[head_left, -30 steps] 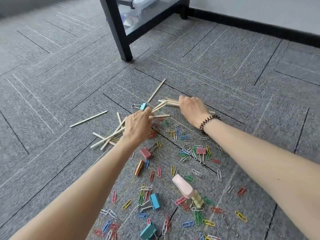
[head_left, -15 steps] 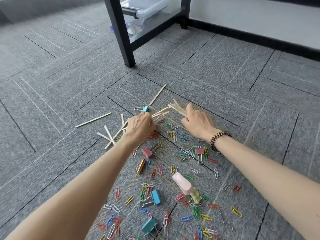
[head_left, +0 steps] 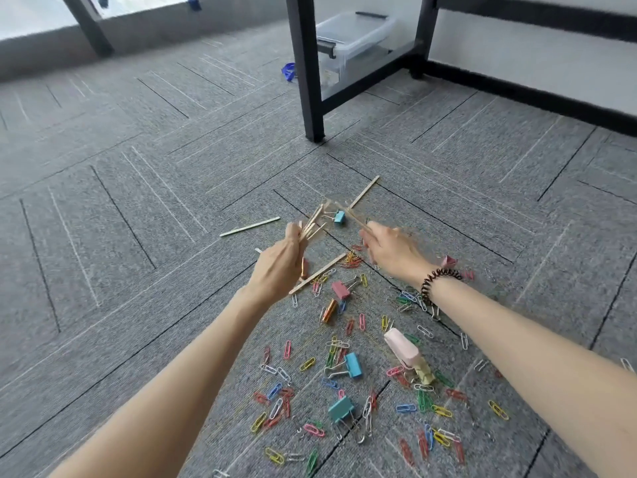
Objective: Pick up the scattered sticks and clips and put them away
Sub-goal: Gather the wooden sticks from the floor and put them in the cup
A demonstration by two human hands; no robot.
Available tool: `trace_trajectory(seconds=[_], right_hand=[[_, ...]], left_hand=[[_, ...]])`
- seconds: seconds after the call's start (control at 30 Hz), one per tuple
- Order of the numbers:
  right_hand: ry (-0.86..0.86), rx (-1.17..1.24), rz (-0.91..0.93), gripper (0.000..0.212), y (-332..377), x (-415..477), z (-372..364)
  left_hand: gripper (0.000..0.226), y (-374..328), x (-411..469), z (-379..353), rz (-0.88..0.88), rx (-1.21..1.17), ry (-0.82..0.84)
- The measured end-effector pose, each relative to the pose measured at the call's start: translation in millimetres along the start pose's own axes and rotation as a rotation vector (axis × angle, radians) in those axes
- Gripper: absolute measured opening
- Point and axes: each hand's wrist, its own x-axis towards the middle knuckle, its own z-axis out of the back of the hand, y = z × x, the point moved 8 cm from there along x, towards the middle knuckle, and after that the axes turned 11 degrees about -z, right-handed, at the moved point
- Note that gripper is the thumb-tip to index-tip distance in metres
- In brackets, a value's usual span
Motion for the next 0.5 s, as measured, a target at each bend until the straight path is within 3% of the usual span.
trace_trajectory(seconds=[0.13,0.3,0.5], right_hand=[[0.064,0.007,0.034,0.034,37.2,0.1,-23.1],[0.161,-0.104,0.071,0.020,75.5,3.6,-52.6],[0.229,-0.263,0.110,0.015,70.9,17.9,-78.8]], left_hand=[[0.021,23.8,-31.6,25.9,0.078,0.032,-0.009],[0.030,62.6,-49.9,32.2,0.231,0.163,0.079],[0.030,83.6,-46.5,9.2,0.305,0.165,0.083]])
